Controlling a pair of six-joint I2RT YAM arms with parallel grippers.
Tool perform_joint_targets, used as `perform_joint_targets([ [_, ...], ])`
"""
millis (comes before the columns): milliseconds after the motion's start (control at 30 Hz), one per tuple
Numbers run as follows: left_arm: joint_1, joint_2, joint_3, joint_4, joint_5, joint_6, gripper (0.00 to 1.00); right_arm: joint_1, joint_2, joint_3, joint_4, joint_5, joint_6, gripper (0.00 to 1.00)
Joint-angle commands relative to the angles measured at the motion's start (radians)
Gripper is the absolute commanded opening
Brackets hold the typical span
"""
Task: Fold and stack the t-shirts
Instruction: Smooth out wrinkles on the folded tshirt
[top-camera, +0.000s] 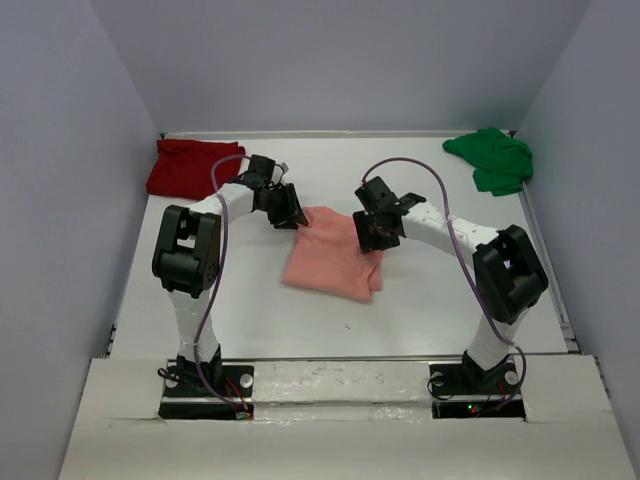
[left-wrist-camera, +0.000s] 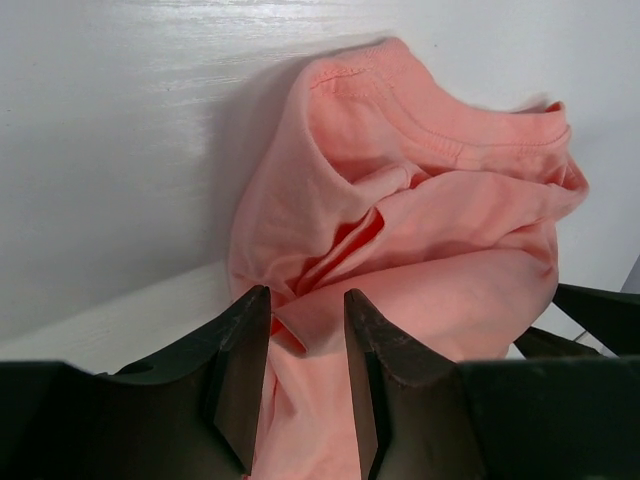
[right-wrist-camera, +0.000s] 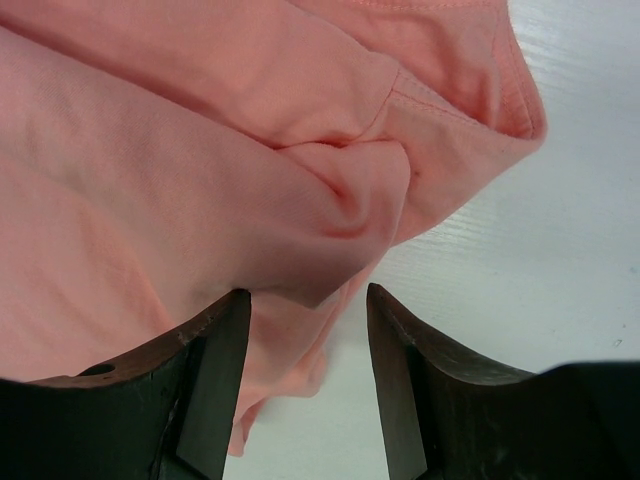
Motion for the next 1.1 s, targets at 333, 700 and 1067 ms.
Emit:
perform_joint_targets([
  [333, -0.006, -0.032, 0.020, 0.004, 0.028, -0.004, 0.00, -0.019, -0.028, -0.030, 0.017, 0.030, 0.028, 0.56],
  [700, -0.006, -0.059, -0.004, 0.013, 0.030, -0.001, 0.00, -0.019, -0.034, -0.011, 0.013, 0.045, 0.045, 0.56],
  [1067, -0.008, -0.145, -0.009, -0.074, -0.179, -0.008, 0.42, -0.019, -0.023, 0.019, 0.004, 0.033, 0.031, 0.56],
])
